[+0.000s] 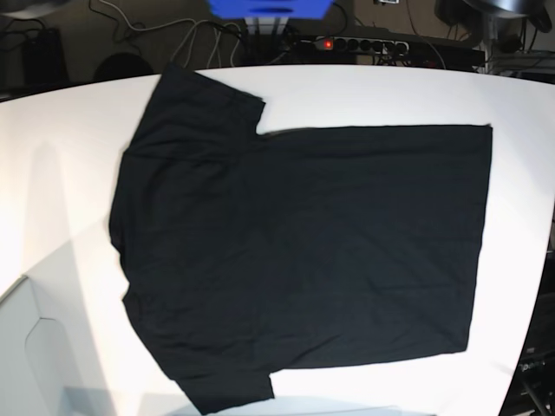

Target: Fold the T-shirt properly

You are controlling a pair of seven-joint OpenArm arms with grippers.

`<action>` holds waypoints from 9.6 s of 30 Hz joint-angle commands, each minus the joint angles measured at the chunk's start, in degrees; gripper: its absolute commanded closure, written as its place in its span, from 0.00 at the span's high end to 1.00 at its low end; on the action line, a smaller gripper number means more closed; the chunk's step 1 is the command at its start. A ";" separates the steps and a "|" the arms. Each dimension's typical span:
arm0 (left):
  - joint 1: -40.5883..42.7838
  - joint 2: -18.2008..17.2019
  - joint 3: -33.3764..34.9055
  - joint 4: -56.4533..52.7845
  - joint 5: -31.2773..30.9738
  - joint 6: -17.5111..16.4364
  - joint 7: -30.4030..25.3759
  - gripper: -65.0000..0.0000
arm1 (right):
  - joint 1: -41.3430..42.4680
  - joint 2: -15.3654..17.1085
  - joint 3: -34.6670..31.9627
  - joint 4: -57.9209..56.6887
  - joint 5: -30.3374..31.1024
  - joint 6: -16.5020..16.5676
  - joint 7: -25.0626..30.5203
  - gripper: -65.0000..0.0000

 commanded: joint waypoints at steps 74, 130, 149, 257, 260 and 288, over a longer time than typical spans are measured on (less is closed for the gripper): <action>16.49 -2.78 -13.52 58.94 -13.19 0.30 10.29 0.10 | 38.64 -1.65 46.61 102.56 2.21 54.63 -136.49 0.44; 15.70 -0.93 -14.75 60.70 -16.79 0.66 11.70 0.12 | 34.42 2.40 49.68 67.04 36.05 54.63 -136.62 0.01; -16.48 -1.28 -74.97 37.84 -56.53 -18.42 87.56 0.58 | 34.42 2.57 46.87 67.04 35.96 54.63 -136.62 0.00; -17.36 1.97 -55.98 62.45 -43.95 -24.05 92.75 0.01 | 27.92 6.35 59.53 91.57 36.05 54.63 -136.62 0.00; -20.52 2.32 -55.90 61.22 -43.43 -23.52 92.84 0.01 | 31.52 6.27 57.95 90.43 35.79 54.63 -136.62 0.00; -47.60 -1.81 -53.26 38.72 -33.41 -16.75 92.14 0.00 | 44.45 12.33 44.58 64.93 35.79 50.63 -115.39 0.00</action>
